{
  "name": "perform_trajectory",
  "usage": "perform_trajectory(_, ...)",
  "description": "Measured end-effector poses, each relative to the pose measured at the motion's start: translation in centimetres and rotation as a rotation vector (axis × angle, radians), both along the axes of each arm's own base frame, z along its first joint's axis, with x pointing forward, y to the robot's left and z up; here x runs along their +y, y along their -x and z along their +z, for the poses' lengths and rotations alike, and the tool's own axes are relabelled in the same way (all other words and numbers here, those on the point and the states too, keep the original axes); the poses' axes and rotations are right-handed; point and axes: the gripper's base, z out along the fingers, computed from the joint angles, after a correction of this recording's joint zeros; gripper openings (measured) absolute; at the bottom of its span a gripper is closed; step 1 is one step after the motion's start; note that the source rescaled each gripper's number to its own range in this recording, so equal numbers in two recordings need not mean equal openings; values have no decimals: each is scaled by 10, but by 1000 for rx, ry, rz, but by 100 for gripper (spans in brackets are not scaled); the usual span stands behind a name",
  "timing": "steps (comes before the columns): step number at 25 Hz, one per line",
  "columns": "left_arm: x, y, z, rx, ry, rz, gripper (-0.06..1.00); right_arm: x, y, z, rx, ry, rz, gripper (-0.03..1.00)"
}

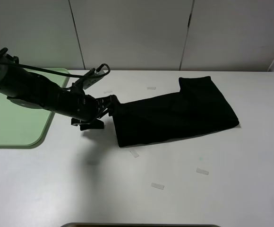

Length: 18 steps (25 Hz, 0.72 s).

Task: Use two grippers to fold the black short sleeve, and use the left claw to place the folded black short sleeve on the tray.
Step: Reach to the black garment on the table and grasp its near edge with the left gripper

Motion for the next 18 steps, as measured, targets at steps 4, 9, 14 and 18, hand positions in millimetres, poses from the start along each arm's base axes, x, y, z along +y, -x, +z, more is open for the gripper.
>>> perform_trajectory(4, -9, -8, -3, -6, 15, -13, 91, -1, 0, 0, -1, 6, -4, 100)
perform_trajectory(9, -27, -13, -8, -13, 35, -57, 90, -1, 0, 0, -4, 15, -10, 100)
perform_trajectory(14, -44, -10, -13, -5, 48, -100, 74, -2, 0, 0, -4, 17, -12, 100)
perform_trajectory(18, -47, -8, -19, 9, 27, -99, 40, -2, 0, 0, -4, 17, -12, 100)
